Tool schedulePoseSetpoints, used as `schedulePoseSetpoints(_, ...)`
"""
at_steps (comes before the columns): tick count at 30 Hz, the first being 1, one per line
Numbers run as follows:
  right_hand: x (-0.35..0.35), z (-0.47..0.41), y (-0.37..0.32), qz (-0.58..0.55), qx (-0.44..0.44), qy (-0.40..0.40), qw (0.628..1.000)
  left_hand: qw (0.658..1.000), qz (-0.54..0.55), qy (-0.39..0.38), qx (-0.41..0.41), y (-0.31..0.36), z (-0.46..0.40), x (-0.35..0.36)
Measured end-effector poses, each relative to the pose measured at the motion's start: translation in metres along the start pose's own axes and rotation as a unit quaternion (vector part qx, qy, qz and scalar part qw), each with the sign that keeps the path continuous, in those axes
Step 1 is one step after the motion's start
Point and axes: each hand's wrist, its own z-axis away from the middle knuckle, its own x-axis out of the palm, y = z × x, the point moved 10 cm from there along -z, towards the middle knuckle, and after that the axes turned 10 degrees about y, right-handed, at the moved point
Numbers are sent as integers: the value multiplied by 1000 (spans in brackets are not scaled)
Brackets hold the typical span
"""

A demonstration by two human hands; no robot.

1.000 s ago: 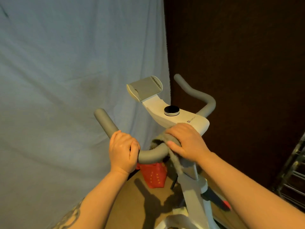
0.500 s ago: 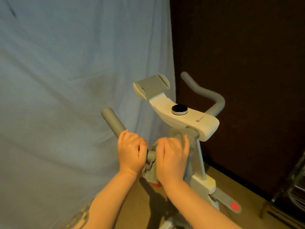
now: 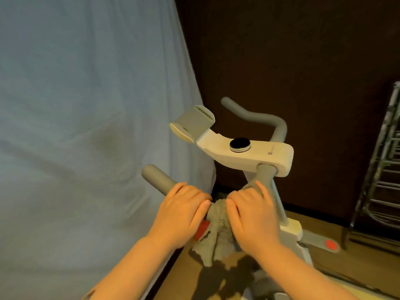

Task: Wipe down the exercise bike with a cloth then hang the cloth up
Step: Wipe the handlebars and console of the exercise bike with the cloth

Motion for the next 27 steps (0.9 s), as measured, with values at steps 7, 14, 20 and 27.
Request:
schedulePoseSetpoints(7, 0, 6, -21, 77, 103, 75, 989, 991, -49, 10, 123, -35, -2, -16)
schedulePoseSetpoints(14, 3, 8, -23, 224, 86, -17, 971, 985, -20, 80, 151, -47, -2, -26)
schedulePoseSetpoints(20, 57, -13, -88, 268, 33, -7, 963, 982, 31, 121, 140, -46, -1, -29)
schedulePoseSetpoints(27, 52, -14, -93, 291, 93, 37, 951, 983, 42, 115, 137, -82, 0, -39)
